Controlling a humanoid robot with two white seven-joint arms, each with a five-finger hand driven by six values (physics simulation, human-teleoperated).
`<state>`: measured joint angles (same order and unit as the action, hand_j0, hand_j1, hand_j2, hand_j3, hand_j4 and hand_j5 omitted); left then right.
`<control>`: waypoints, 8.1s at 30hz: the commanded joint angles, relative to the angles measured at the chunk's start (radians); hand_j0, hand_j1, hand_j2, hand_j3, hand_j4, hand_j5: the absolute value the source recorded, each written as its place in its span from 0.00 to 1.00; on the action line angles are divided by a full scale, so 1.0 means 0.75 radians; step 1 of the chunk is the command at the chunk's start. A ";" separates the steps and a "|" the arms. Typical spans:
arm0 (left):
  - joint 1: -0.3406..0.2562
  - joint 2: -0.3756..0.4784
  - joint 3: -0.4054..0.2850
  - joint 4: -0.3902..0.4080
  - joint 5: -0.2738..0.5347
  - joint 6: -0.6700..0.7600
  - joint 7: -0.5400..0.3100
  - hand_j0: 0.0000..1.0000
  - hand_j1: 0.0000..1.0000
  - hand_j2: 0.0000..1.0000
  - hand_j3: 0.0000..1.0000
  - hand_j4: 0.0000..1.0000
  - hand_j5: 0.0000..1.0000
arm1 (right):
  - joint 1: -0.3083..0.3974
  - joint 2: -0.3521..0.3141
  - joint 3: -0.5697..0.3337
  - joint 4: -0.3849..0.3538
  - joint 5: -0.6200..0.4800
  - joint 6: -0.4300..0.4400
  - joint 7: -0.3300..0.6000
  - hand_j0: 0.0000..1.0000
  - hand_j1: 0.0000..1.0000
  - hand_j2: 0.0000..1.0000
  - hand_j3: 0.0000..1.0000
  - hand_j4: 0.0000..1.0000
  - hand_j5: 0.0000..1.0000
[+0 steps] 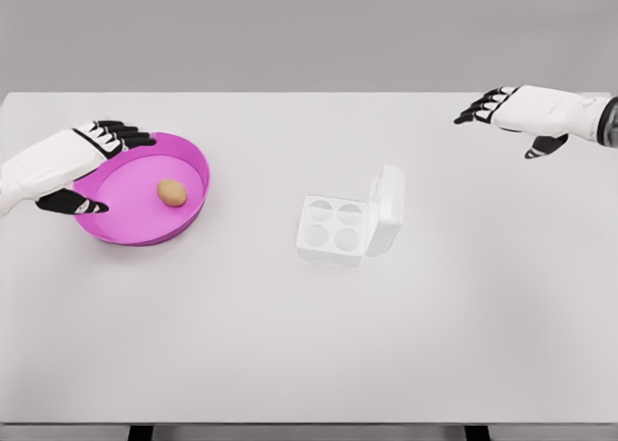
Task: Pack egg into the box and close the box lid
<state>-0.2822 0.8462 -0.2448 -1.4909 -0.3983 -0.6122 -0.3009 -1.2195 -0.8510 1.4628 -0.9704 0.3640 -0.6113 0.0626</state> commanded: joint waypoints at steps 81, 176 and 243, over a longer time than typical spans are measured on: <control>-0.266 -0.386 -0.029 0.311 -0.285 0.002 -0.413 0.77 0.77 0.77 0.77 0.77 0.77 | 0.045 -0.268 -0.028 -0.432 -0.054 0.001 0.234 1.00 1.00 1.00 1.00 1.00 1.00; -0.274 -0.392 -0.017 0.276 -0.203 0.002 -0.413 0.34 0.34 0.34 0.34 0.34 0.34 | 0.245 -0.450 -0.285 -0.715 -0.025 0.001 0.317 1.00 1.00 1.00 1.00 1.00 1.00; -0.276 -0.748 -0.107 0.122 -0.140 0.002 -0.413 0.34 0.34 0.34 0.34 0.34 0.34 | 0.250 -0.459 -0.292 -0.713 -0.029 0.001 0.315 1.00 1.00 1.00 1.00 1.00 1.00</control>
<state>-0.4893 0.2921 -0.3176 -1.3986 -0.5106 -0.6140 -0.6116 -1.0308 -1.1940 1.2452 -1.5048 0.3468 -0.6122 0.2995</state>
